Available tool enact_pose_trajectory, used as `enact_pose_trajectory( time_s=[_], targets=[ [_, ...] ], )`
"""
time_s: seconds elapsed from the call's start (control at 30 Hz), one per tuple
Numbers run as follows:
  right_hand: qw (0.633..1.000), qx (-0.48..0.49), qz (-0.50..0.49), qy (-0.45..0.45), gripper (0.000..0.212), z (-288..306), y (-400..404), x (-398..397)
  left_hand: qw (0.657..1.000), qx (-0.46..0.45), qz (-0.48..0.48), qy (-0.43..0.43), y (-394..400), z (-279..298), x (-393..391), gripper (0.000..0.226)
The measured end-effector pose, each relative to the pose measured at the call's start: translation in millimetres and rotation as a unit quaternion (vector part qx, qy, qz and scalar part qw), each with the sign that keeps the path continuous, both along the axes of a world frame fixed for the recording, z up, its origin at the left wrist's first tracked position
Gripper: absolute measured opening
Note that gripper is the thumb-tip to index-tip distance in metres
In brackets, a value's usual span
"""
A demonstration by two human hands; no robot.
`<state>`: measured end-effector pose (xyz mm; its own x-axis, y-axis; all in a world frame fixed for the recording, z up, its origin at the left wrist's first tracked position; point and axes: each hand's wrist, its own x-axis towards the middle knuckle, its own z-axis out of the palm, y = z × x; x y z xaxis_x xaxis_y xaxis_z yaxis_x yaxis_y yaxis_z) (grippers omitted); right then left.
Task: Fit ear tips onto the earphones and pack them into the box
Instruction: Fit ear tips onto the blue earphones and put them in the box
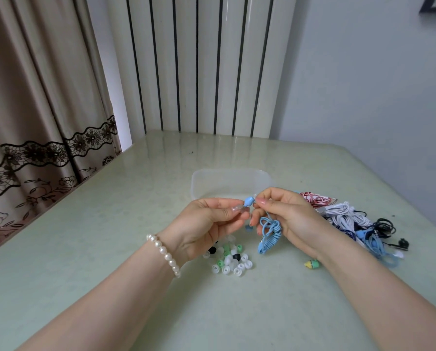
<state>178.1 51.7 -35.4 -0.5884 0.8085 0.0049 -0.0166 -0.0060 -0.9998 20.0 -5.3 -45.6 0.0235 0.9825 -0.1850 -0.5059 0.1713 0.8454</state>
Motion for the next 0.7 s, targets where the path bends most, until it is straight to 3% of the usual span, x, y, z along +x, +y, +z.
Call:
enact_pose_trajectory(
  time_s=[0.17, 0.27, 0.3, 0.37, 0.43, 0.5, 0.6, 0.7],
  targets=[
    [0.983, 0.154, -0.067, -0.072, 0.019, -8, 0, -7, 1.0, -0.009, 0.01, -0.007, 1, -3, 1, 0.018],
    [0.93, 0.301, -0.149, -0.147, 0.012, -20, 0, -8, 1.0, -0.012, 0.016, -0.014, 2, -3, 2, 0.015],
    [0.906, 0.35, -0.17, -0.17, 0.019, -22, 1, -7, 1.0, -0.012, 0.017, -0.016, 1, -2, 2, 0.014],
    [0.857, 0.444, -0.183, -0.187, 0.026, -24, 1, -5, 1.0, -0.01, 0.017, -0.016, 0, -1, 2, 0.014],
    [0.837, 0.485, -0.174, -0.184, 0.027, -24, -1, -5, 1.0, -0.01, 0.017, -0.014, -1, -2, 3, 0.014],
    [0.87, 0.437, -0.153, -0.173, 0.023, -23, -4, -5, 1.0, -0.011, 0.024, -0.016, 0, -3, 3, 0.014],
    [0.955, 0.251, -0.122, -0.1, 0.019, -19, -4, -6, 0.999, -0.012, 0.035, -0.021, 2, -5, 3, 0.016],
    [0.979, 0.163, -0.117, -0.047, 0.014, -15, 0, -4, 0.999, -0.018, 0.04, -0.016, 2, -8, 4, 0.012]
  ],
)
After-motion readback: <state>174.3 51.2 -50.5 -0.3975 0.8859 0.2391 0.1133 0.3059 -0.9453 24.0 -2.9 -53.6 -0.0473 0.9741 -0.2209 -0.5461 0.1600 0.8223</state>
